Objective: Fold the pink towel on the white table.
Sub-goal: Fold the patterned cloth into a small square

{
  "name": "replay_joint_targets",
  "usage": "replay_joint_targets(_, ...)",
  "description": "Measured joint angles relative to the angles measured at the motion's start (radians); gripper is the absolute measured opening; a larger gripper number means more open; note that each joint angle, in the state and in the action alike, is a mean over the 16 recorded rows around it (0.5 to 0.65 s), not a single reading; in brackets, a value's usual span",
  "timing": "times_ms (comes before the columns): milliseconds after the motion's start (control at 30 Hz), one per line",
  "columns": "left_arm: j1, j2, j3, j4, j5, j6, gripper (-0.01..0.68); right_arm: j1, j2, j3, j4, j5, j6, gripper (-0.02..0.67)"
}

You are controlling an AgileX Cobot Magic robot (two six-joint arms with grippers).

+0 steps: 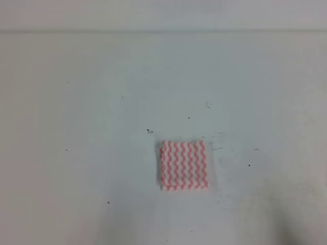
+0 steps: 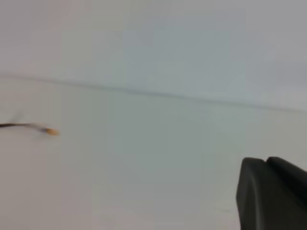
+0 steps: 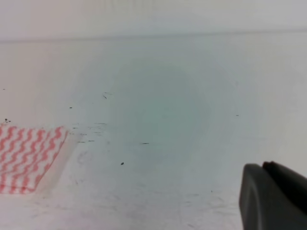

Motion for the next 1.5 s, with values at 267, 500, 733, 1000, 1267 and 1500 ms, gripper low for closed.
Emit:
replay_joint_targets(267, 0.027, 0.020, -0.006, 0.261, -0.029, -0.217, -0.006, 0.000, 0.003, -0.004, 0.001, 0.003, 0.000, -0.018)
replay_joint_targets(500, 0.145, 0.048, -0.032, 0.905, 0.340, -0.844, -0.006, 0.000, 0.000, 0.001, -0.001, -0.001, 0.000, -0.018)
replay_joint_targets(733, 0.295, 0.040, -0.045, 1.430, 0.690, -1.367, -0.006, 0.000, 0.000, 0.000, -0.001, -0.002, 0.000, -0.018)
replay_joint_targets(1000, 0.365, 0.003, -0.018, 1.479, 0.725, -1.465, -0.006, 0.000, 0.003, -0.004, 0.000, -0.001, 0.000, -0.018)
replay_joint_targets(1267, 0.366, -0.008, 0.003, 1.517, 0.722, -1.461, -0.006, 0.000, 0.004, -0.005, 0.000, 0.000, 0.000, -0.018)
replay_joint_targets(1500, 0.366, -0.012, 0.008, 1.552, 0.734, -1.459, -0.005, 0.000, 0.004, -0.005, 0.000, 0.001, 0.000, -0.018)
